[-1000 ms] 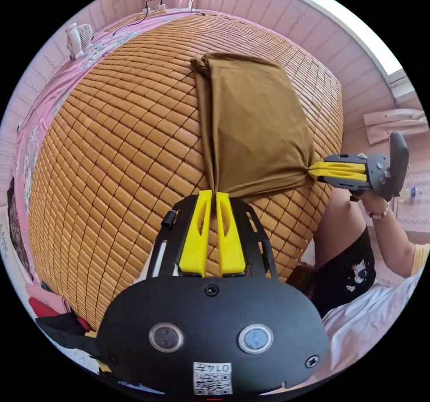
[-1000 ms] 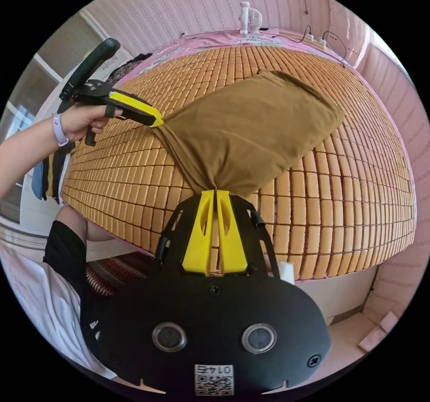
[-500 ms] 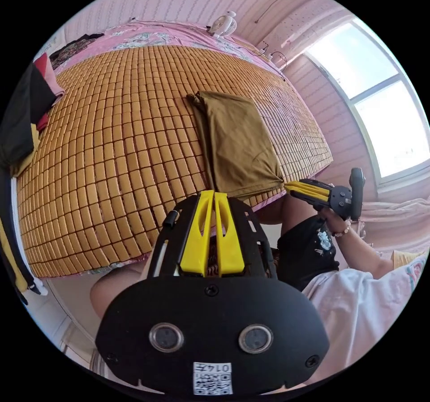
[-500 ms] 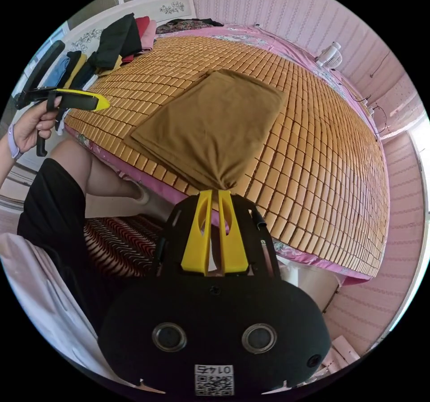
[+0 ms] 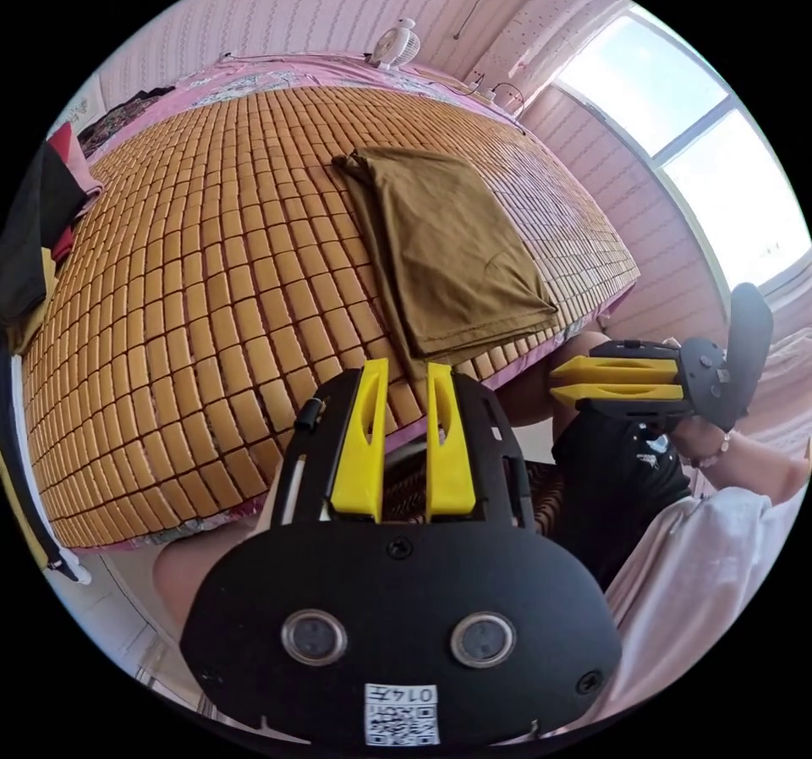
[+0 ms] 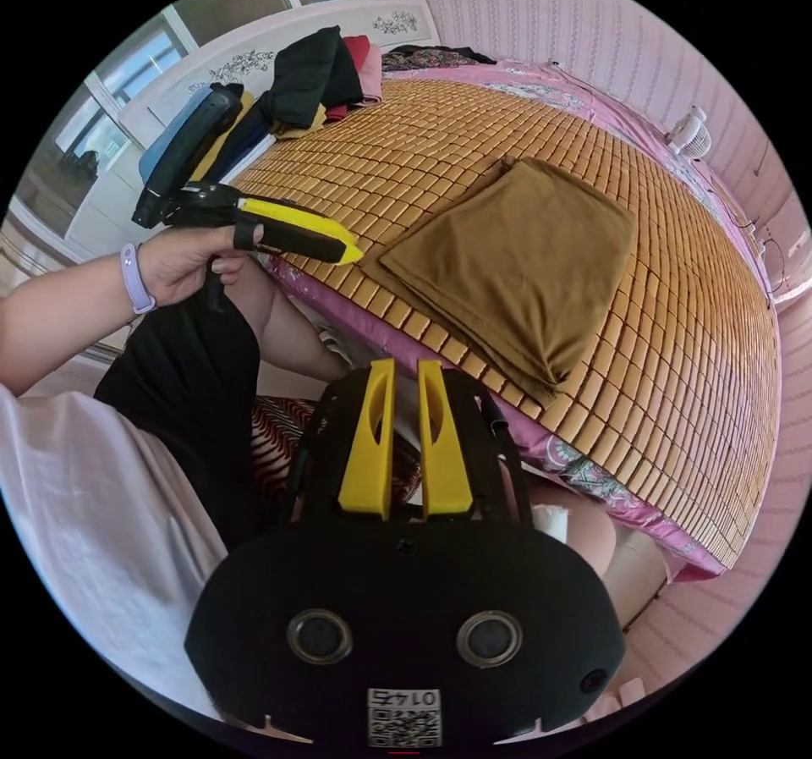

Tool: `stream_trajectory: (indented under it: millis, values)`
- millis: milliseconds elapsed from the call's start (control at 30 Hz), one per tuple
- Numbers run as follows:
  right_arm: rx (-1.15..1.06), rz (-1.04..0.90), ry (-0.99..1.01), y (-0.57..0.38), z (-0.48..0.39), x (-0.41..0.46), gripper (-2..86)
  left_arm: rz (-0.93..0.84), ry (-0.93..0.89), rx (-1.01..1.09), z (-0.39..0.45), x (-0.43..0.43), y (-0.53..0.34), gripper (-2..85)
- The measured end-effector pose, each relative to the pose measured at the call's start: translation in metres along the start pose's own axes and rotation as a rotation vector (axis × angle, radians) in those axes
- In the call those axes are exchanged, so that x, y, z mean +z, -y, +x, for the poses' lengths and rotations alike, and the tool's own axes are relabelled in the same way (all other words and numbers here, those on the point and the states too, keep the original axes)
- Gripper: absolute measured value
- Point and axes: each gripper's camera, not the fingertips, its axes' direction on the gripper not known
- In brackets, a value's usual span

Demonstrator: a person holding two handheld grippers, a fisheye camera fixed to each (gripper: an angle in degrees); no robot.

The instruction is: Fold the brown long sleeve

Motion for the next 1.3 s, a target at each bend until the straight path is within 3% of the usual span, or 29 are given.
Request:
stream_trajectory:
  millis: [200, 300, 433, 600, 900, 1067, 1133, 1233, 1300]
  values:
    - [-0.140, -0.041, -0.062, 0.051, -0.011, 0.013, 7.7, -0.033, 0.026, 0.077, -0.009, 0.016, -0.010, 5.8]
    - [-0.163, -0.053, -0.031, 0.080, -0.011, 0.020, 8.3, -0.039, -0.047, 0.072, -0.021, 0.018, -0.017, 1.5]
    - [-0.122, -0.048, 0.101, 0.127, -0.008, 0.034, 8.9, -0.019, -0.106, 0.030, -0.037, 0.017, -0.033, -0.7]
    - [-0.039, -0.185, 0.022, 0.155, 0.005, 0.066, 8.8, 0.020, -0.095, -0.024, -0.051, 0.011, -0.056, -1.0]
    - [-0.096, -0.156, -0.059, 0.155, 0.017, 0.050, 1.8, 0.046, -0.064, -0.014, -0.056, -0.001, -0.086, -1.0]
    - [0.275, 0.150, 0.109, 0.093, 0.109, -0.036, 1.1, 0.128, -0.061, 0.000, -0.061, -0.030, -0.101, -1.0]
    - [0.597, 0.273, 0.173, 0.028, 0.166, -0.064, 1.1, 0.154, -0.088, -0.019, -0.063, -0.038, -0.109, -1.0]
    - [1.000, 0.266, 0.220, -0.062, 0.215, -0.063, 1.5, 0.182, -0.117, -0.044, -0.063, -0.043, -0.126, -1.0]
    - [1.124, 0.255, 0.268, -0.100, 0.225, -0.057, 1.8, 0.175, -0.117, -0.050, -0.061, -0.043, -0.136, -1.0]
